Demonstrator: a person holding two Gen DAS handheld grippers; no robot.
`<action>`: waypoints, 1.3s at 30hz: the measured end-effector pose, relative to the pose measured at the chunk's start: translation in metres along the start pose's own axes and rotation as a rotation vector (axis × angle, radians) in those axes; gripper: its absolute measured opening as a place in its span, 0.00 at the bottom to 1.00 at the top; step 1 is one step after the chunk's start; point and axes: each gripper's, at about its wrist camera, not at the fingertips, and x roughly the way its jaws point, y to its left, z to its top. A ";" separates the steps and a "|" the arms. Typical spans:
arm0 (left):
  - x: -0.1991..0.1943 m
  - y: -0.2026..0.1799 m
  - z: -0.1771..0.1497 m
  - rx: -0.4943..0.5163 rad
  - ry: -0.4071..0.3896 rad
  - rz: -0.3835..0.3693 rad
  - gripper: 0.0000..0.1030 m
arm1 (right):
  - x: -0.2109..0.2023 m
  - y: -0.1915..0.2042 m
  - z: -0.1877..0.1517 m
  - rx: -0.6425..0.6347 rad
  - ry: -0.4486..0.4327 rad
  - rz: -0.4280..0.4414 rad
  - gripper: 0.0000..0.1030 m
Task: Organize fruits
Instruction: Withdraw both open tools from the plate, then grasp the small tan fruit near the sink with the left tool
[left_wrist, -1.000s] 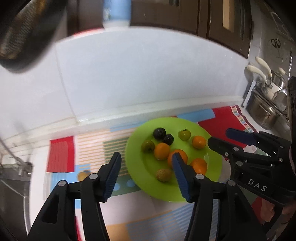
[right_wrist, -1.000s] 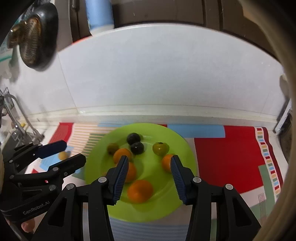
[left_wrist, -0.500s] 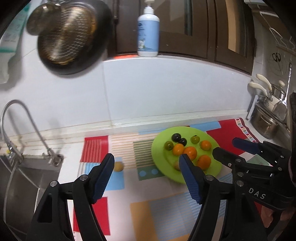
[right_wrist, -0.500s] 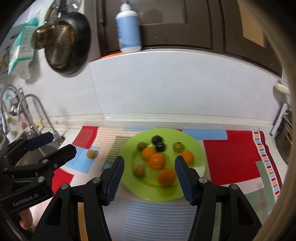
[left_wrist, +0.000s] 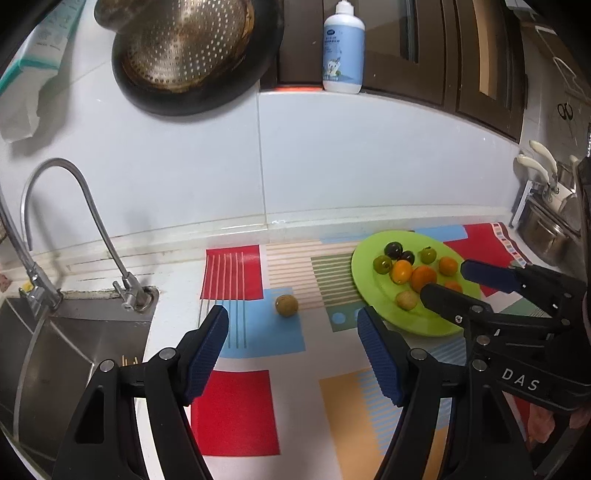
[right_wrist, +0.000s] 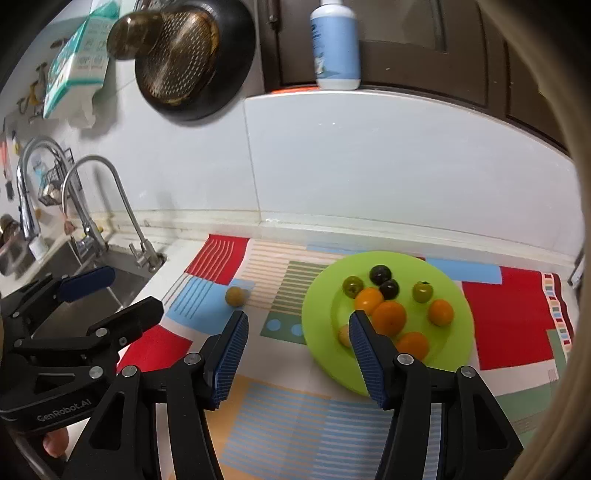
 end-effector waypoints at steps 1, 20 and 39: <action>0.003 0.003 0.000 0.003 0.002 -0.005 0.70 | 0.002 0.002 0.000 -0.002 0.001 -0.003 0.56; 0.133 0.007 0.001 0.019 0.173 -0.081 0.45 | 0.082 0.001 0.007 0.001 0.105 -0.140 0.56; 0.163 0.000 0.006 0.023 0.214 -0.048 0.26 | 0.114 -0.012 0.006 0.056 0.161 -0.128 0.56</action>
